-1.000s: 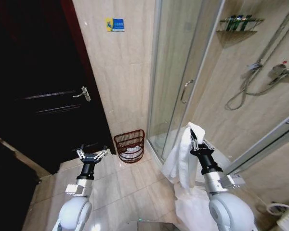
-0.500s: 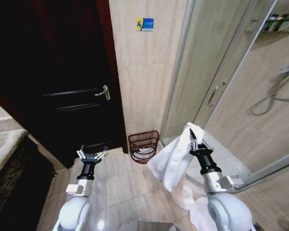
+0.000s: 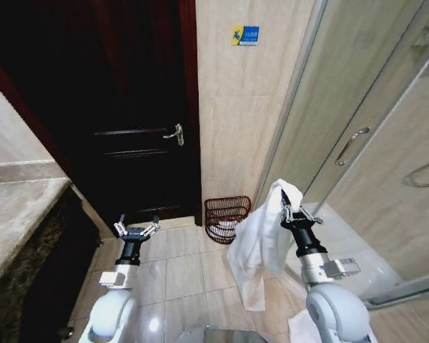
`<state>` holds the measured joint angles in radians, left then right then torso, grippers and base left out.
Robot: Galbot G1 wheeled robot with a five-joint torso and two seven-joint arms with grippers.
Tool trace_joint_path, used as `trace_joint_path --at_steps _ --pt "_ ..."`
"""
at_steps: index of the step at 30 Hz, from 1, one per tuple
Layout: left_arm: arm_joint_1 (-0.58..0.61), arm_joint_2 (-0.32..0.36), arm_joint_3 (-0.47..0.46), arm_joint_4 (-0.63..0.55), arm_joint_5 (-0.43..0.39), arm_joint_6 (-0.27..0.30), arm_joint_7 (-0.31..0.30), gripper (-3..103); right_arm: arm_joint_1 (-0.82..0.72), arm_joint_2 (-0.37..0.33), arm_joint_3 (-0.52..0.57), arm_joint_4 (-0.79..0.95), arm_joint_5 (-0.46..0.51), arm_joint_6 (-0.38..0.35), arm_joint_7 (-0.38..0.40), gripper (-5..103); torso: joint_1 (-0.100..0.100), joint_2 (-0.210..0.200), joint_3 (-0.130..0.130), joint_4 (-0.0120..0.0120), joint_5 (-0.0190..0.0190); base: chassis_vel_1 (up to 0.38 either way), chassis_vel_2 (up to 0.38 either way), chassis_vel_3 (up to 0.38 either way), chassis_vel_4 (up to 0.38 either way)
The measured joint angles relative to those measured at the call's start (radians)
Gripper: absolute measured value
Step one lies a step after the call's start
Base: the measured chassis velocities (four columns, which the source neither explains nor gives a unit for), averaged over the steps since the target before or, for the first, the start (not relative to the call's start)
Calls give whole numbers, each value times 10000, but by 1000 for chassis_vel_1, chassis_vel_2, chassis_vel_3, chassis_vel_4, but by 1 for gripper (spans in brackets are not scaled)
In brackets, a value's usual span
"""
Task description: Discard the used towel into the hamper.
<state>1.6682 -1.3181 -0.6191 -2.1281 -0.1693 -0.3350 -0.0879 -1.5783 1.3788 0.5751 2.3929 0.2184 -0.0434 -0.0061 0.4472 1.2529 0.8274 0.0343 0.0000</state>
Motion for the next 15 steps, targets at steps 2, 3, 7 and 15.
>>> trace_joint_path --at_steps 2,3,7,15 --pt "-25 5 7 6 4 1 0 99 84 -5 4 -32 37 -40 2 4 1 1 1 1 1 0 0 0 0" --pt "-25 5 7 6 4 1 0 99 84 -5 4 -32 37 -40 2 4 1 1 1 1 1 0 0 0 0" --pt "-42 15 7 13 5 13 0 101 156 -5 -16 -71 55 -54 3 4 2 6 3 0 1 0 0 0 0" --pt "-54 12 16 55 16 22 0 98 168 -6 -16 -112 58 -57 -5 4 8 13 8 1 0 -5 6 3 -6"
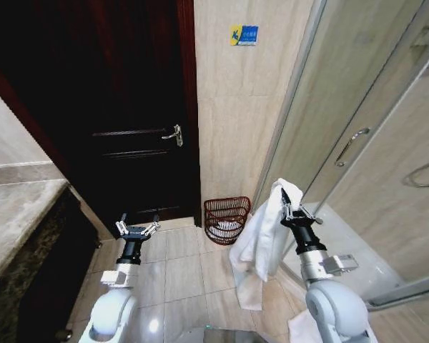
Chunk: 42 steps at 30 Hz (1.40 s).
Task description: Discard the used towel into the hamper.
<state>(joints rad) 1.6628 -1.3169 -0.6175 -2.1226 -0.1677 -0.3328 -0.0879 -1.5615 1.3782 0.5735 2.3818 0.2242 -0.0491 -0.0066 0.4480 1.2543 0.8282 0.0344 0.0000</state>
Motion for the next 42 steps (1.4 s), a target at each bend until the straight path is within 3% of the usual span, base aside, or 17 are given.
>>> trace_joint_path --at_steps 31,42 --pt "172 -84 1 -230 156 39 -57 98 113 -37 -11 -84 39 -41 -303 4 8 10 6 -1 2 -46 46 43 -45" --pt "289 -165 42 -282 315 -35 -392 93 721 -576 133 -129 990 -431 -180 4 1 13 5 -1 1 -19 18 26 -16"
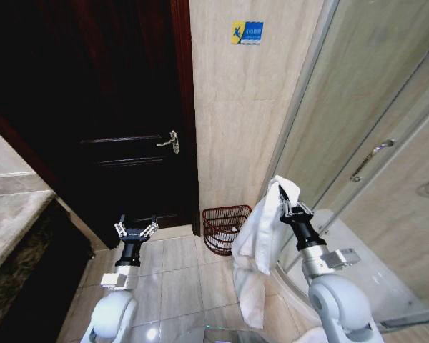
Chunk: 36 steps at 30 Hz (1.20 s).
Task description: Discard the used towel into the hamper.
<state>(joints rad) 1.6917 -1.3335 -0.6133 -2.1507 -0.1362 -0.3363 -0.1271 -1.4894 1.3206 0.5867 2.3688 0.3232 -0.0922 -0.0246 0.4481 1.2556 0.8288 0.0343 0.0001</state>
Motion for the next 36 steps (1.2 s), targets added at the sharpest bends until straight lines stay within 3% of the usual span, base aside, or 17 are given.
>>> trace_joint_path --at_steps 4,8,15,20,25,30,36 --pt "84 -6 -12 -52 29 -1 -68 93 424 -228 -9 -65 415 -229 239 4 0 0 0 0 1 0 0 0 0" --pt "137 14 -25 -37 35 -202 -310 99 1304 -1056 71 -56 1658 -674 782 4 3 -1 1 1 2 0 0 0 0" --pt "217 7 -14 -35 200 -234 -496 100 2536 -1942 269 -62 2872 -1133 1243 4 4 -1 1 -1 1 0 0 0 0" --pt "257 12 -16 -43 346 -211 -631 100 4834 -2886 40 -944 3993 -1581 1795 4 4 -1 2 3 0 0 0 0 0" --pt "264 21 -75 -83 347 -105 -742 100 6709 -3717 -290 -1939 4579 -1706 1802 4 6 -1 3 0 4 0 0 0 0" --pt "216 23 -116 -63 291 -63 -764 100 8623 -4122 -865 -2628 5143 -1815 1974 4 5 -1 2 0 0 0 0 0 0" --pt "103 44 -122 14 212 -6 -768 99 10991 -4047 -2120 -3696 5480 -1975 2200 4 6 -2 3 0 2 0 0 0 0"
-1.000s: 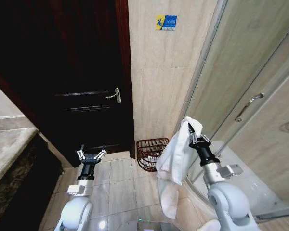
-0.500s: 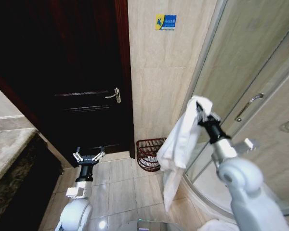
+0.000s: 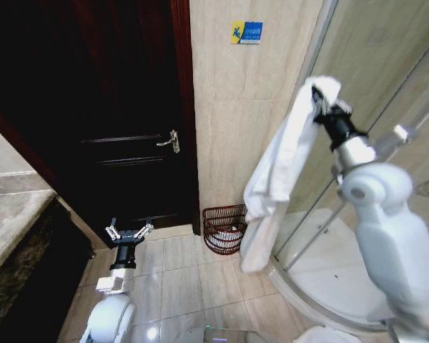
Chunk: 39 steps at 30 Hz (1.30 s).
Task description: Discard the used towel into the hamper.
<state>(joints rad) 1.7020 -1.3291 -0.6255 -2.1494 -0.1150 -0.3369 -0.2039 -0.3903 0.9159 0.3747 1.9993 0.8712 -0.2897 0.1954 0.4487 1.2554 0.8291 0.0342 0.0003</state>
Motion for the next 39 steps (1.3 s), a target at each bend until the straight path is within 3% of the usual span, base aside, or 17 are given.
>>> trace_joint_path --at_steps 2,6,8,20,23,31,39 --pt "-34 -4 -35 6 -40 18 -1 99 1467 234 -781 -816 15 -7 -1 4 0 1 -2 2 -11 0 0 0 0" --pt "-30 -11 -106 16 -89 18 -10 99 2509 610 -1314 -1668 -21 -11 -19 4 0 0 -1 1 -2 0 0 0 0" --pt "-32 35 -225 31 -160 9 -10 99 3738 1151 -1850 -2844 -228 -4 -65 4 0 0 0 3 -3 0 0 0 0" --pt "-94 60 -295 27 -274 -33 62 99 7257 2387 -2728 -6496 -1046 255 -715 4 -2 1 -2 0 -3 0 0 0 0" --pt "-126 73 -269 32 -274 -35 73 99 7569 2575 -2796 -6944 -1075 274 -773 4 -2 2 -2 1 -5 0 0 0 0" --pt "-206 120 -202 35 -297 -40 101 99 8521 3997 -2745 -9046 -1837 687 -1036 4 -1 1 -1 4 -8 0 0 0 0" --pt "-124 87 -228 -16 -322 -139 117 99 8923 4468 -2573 -10100 -2443 973 -1382 4 0 1 0 0 -3 0 0 0 0"
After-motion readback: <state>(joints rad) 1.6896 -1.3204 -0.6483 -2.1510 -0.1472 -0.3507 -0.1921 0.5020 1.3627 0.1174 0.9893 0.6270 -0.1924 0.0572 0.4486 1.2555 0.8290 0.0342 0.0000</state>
